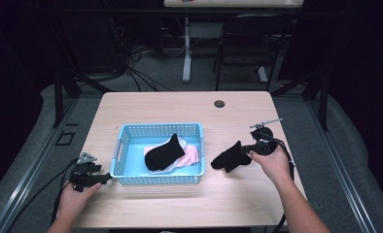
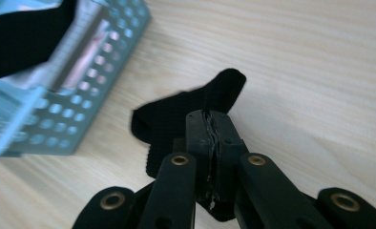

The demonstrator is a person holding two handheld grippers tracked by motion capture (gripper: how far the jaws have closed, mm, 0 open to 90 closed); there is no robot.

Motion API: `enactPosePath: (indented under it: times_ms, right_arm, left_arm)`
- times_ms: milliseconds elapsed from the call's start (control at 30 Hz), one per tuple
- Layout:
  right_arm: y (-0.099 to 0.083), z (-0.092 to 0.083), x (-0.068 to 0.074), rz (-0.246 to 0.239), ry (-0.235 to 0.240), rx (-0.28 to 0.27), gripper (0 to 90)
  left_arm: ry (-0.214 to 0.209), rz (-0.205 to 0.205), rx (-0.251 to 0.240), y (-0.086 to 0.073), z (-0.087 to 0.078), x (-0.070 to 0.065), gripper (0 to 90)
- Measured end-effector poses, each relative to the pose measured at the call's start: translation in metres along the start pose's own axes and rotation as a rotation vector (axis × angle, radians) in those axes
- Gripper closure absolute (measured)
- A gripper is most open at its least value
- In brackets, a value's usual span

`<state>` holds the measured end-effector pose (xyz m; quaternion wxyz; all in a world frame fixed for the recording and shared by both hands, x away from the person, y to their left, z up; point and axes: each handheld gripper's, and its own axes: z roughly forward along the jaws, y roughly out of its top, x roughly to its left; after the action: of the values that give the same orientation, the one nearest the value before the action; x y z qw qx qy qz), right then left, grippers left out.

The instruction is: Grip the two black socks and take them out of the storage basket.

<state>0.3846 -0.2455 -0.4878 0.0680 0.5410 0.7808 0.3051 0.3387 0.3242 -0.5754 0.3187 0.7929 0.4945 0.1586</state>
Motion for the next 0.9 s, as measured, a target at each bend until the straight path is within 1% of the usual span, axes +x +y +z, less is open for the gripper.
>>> enactPosePath:
  times_ms: [100, 133, 200, 233, 300, 333, 433, 467, 600, 667, 733, 767, 900]
  right_arm:
    - [-0.009, 0.01, -0.011, 0.031, -0.014, 0.009, 87.8]
    - [-0.013, 0.014, -0.015, 0.051, -0.025, 0.006, 87.7]
    - [-0.019, 0.02, -0.021, 0.066, -0.033, 0.007, 87.0]
    - [-0.022, 0.022, -0.024, 0.075, -0.036, 0.014, 85.9]
    - [-0.027, 0.027, -0.028, 0.092, -0.053, 0.01, 82.4]
    - [-0.028, 0.029, -0.03, 0.097, -0.054, 0.011, 80.7]
    - [-0.031, 0.031, -0.033, 0.114, -0.064, -0.002, 74.9]
    - [-0.032, 0.031, -0.034, 0.116, -0.065, -0.013, 72.5]
    - [-0.032, 0.028, -0.034, 0.118, -0.064, -0.017, 68.0]
    - [-0.032, 0.027, -0.033, 0.119, -0.062, -0.029, 64.1]
    - [-0.032, 0.026, -0.033, 0.113, -0.065, -0.032, 62.8]
    - [-0.03, 0.025, -0.032, 0.094, -0.076, -0.031, 60.3]
    - [-0.024, 0.02, -0.028, 0.07, -0.071, -0.028, 58.3]
  left_arm:
    - [0.001, 0.0, 0.0, 0.0, 0.0, 0.0, 33.9]
    - [0.001, 0.001, 0.001, 0.0, 0.0, 0.0, 33.9]
    - [0.001, 0.0, 0.003, 0.0, 0.0, 0.0, 33.9]
    - [0.002, 0.002, 0.006, 0.0, 0.0, 0.0, 33.9]
    - [0.001, 0.004, 0.009, -0.001, 0.001, 0.0, 33.8]
    - [0.001, 0.005, 0.008, -0.001, 0.001, 0.0, 33.8]
    - [0.002, 0.005, 0.009, -0.001, 0.001, 0.0, 33.8]
    - [0.002, 0.002, 0.01, -0.001, 0.001, 0.0, 33.8]
    - [0.002, 0.002, 0.01, -0.001, 0.001, 0.0, 33.8]
    - [0.002, 0.002, 0.009, -0.001, 0.001, 0.0, 33.8]
    - [0.003, 0.002, 0.009, -0.001, 0.001, 0.0, 33.8]
    - [0.003, 0.002, 0.01, -0.001, 0.001, 0.0, 33.8]
    - [0.001, 0.0, 0.008, -0.001, 0.001, 0.0, 33.8]
